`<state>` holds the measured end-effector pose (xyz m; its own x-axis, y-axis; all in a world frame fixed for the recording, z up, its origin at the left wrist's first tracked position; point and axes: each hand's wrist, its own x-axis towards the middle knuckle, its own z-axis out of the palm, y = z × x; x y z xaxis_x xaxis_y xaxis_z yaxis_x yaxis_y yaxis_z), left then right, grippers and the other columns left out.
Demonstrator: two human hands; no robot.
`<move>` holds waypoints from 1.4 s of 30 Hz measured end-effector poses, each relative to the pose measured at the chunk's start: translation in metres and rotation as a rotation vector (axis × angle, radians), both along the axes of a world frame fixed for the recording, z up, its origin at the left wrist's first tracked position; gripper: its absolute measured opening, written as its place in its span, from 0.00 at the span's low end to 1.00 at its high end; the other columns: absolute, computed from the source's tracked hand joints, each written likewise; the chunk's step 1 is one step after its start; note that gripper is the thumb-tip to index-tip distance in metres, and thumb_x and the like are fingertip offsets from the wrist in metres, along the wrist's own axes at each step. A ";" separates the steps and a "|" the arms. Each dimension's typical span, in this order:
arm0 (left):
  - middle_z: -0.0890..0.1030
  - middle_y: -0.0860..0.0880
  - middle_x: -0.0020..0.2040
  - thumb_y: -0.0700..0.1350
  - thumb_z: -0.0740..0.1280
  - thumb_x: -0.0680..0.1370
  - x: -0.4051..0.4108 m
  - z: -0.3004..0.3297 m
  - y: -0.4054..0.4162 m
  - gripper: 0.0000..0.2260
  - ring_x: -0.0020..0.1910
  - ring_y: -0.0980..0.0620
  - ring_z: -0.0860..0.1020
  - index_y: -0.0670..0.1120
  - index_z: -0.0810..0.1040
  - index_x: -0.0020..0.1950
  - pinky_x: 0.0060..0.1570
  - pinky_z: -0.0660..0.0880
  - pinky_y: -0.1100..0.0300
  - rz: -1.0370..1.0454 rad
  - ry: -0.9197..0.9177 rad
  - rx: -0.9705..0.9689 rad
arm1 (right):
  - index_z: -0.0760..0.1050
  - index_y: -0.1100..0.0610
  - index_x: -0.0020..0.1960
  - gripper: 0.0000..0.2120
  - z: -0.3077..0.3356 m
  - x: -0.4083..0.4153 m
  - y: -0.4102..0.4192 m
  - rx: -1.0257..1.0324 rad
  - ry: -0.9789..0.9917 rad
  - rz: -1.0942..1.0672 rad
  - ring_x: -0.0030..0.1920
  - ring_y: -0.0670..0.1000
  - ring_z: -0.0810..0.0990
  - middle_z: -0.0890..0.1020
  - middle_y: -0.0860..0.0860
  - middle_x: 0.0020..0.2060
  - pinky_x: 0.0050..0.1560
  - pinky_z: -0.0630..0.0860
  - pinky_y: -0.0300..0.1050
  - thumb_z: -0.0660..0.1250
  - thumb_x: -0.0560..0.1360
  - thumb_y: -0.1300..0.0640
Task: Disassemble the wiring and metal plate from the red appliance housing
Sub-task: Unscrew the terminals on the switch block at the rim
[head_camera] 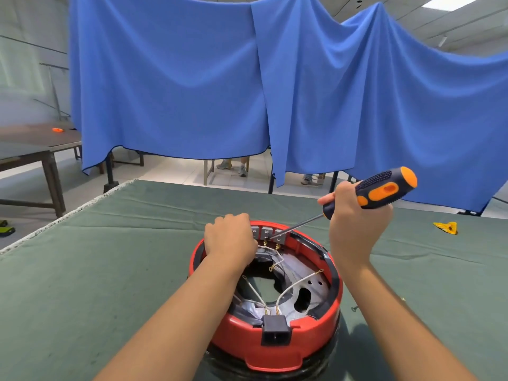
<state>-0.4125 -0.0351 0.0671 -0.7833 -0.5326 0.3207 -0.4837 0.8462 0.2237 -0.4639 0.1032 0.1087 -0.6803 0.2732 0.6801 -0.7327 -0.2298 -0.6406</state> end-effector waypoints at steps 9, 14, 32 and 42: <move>0.80 0.48 0.52 0.42 0.64 0.73 0.003 0.000 -0.002 0.11 0.53 0.45 0.76 0.49 0.75 0.55 0.47 0.69 0.54 -0.026 0.052 0.036 | 0.62 0.55 0.27 0.10 0.037 -0.037 -0.022 0.115 -0.189 -0.053 0.23 0.50 0.77 0.68 0.46 0.14 0.29 0.70 0.43 0.61 0.65 0.55; 0.80 0.49 0.52 0.41 0.64 0.72 0.003 -0.001 -0.004 0.11 0.52 0.46 0.76 0.50 0.76 0.54 0.47 0.69 0.55 -0.027 0.081 0.060 | 0.63 0.54 0.28 0.10 0.046 -0.060 -0.036 0.163 -0.271 -0.134 0.19 0.45 0.73 0.71 0.46 0.14 0.19 0.64 0.33 0.61 0.65 0.54; 0.79 0.47 0.54 0.41 0.63 0.75 0.006 0.002 -0.005 0.11 0.54 0.45 0.75 0.47 0.73 0.57 0.46 0.66 0.56 0.010 0.105 0.139 | 0.67 0.60 0.26 0.13 0.017 -0.026 -0.010 -0.099 -0.160 -0.062 0.19 0.48 0.72 0.74 0.49 0.16 0.24 0.69 0.34 0.63 0.67 0.55; 0.79 0.46 0.55 0.42 0.62 0.76 0.004 0.001 0.000 0.11 0.55 0.45 0.75 0.48 0.73 0.57 0.51 0.68 0.55 0.046 0.056 0.099 | 0.67 0.58 0.26 0.10 0.009 -0.036 0.001 -0.070 -0.268 -0.089 0.21 0.49 0.75 0.72 0.47 0.15 0.25 0.70 0.35 0.61 0.64 0.56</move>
